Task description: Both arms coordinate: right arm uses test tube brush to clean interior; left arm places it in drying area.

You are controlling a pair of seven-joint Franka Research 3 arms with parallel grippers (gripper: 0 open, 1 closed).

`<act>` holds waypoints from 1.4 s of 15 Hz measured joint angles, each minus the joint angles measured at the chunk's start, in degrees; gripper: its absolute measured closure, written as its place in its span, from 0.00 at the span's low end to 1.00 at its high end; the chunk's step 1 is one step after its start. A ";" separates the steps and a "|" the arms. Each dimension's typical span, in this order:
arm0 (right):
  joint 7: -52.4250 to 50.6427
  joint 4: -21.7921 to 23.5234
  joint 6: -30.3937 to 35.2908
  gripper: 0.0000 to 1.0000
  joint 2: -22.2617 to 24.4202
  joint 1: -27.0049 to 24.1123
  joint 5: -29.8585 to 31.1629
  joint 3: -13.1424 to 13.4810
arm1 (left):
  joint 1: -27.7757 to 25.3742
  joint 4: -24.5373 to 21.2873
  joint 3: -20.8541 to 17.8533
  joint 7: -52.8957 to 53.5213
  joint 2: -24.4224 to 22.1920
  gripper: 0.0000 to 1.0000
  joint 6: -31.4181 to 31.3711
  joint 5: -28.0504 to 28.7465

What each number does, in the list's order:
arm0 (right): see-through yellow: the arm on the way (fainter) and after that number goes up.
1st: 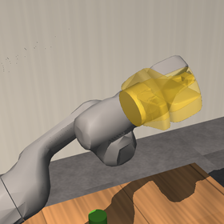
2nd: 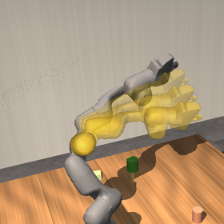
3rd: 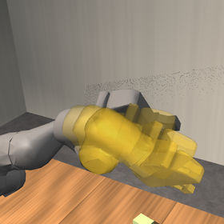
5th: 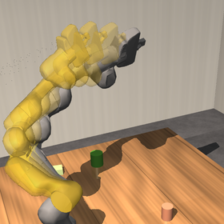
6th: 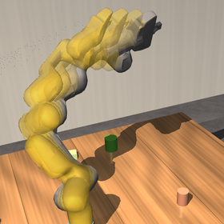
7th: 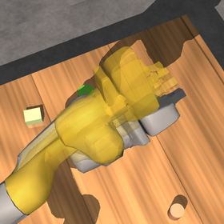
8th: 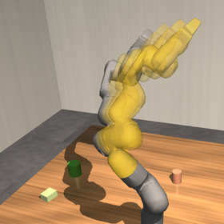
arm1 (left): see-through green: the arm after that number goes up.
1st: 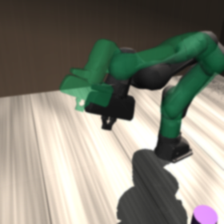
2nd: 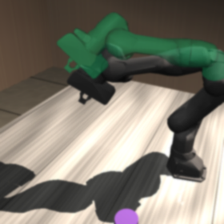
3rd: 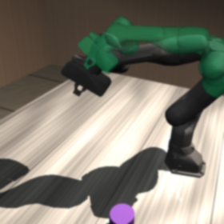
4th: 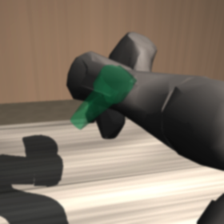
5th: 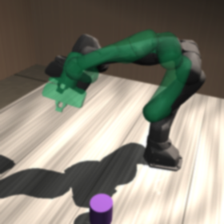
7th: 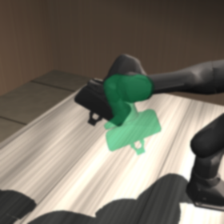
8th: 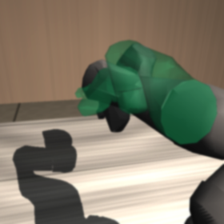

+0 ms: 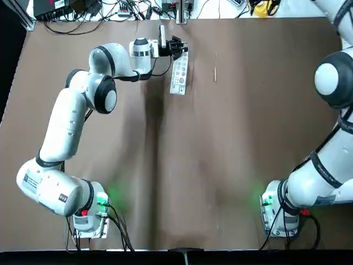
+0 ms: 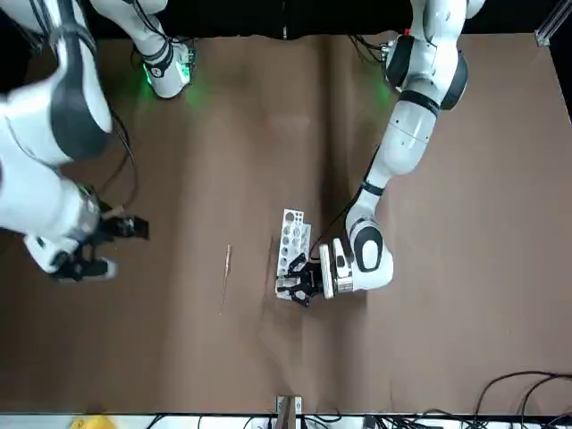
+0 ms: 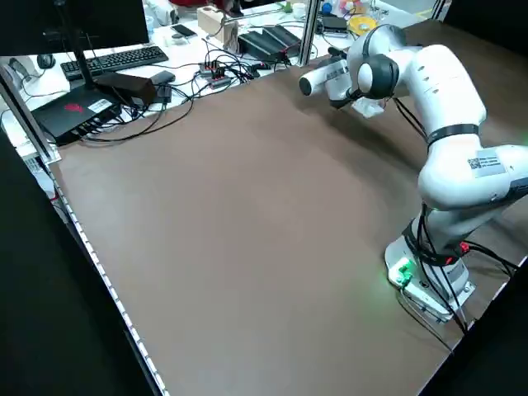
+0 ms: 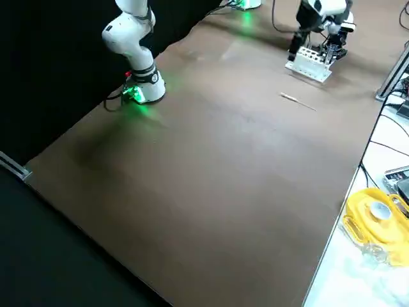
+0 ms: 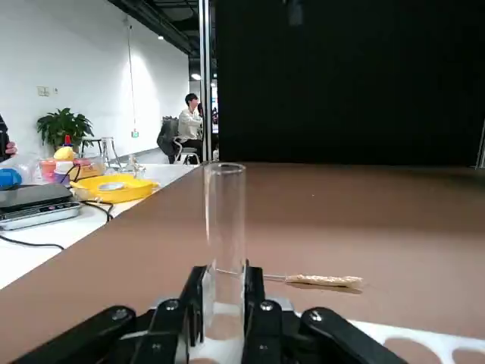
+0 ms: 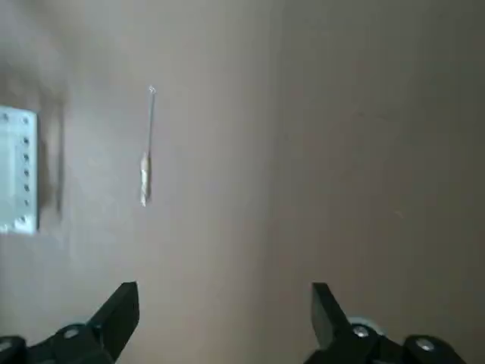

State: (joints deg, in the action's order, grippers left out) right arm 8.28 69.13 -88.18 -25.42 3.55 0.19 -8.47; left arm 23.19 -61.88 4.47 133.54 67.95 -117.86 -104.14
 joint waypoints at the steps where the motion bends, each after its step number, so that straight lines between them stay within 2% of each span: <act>1: -1.37 0.03 1.87 0.00 1.65 0.09 0.00 1.05 | 0.00 0.02 -0.05 0.00 0.00 0.75 0.00 0.00; 4: -4.65 0.16 5.63 0.00 6.01 0.98 -0.12 4.77 | 0.03 0.07 -0.05 0.00 0.00 0.77 0.00 -0.01; 5: -5.49 0.49 7.75 0.00 8.57 2.69 -0.25 7.15 | 0.03 0.07 -0.06 0.00 0.00 0.77 0.00 -0.01; 6: -5.85 1.12 8.23 0.00 9.91 3.45 -0.49 8.04 | 0.04 0.08 -0.07 0.00 0.00 0.77 0.00 -0.01; 9: -6.08 5.34 7.86 0.00 14.49 4.38 -2.19 10.02 | 0.04 0.40 -0.20 -0.02 -0.07 0.77 0.00 -0.01; 11: -6.51 10.13 4.76 0.00 17.80 4.62 -3.22 11.44 | 0.03 0.94 -0.38 -0.74 -0.68 0.77 0.00 -0.01; 13: -6.62 16.65 0.12 0.00 21.34 4.71 -3.42 11.92 | 0.03 1.21 -0.59 -2.22 -1.91 0.77 0.00 0.00; 15: -6.62 20.46 -1.03 0.00 23.69 4.97 -3.43 11.92 | 0.05 1.24 -0.78 -3.37 -3.44 0.77 -0.30 0.00; 21: -6.58 22.11 -1.03 0.00 24.89 5.26 -3.48 12.28 | 0.29 0.90 -0.85 -12.70 -6.42 0.77 -2.02 3.22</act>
State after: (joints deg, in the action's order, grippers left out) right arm 1.70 91.25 -89.21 -0.52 8.81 -3.28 3.80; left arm 23.47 -60.98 3.62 120.84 61.53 -119.88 -100.92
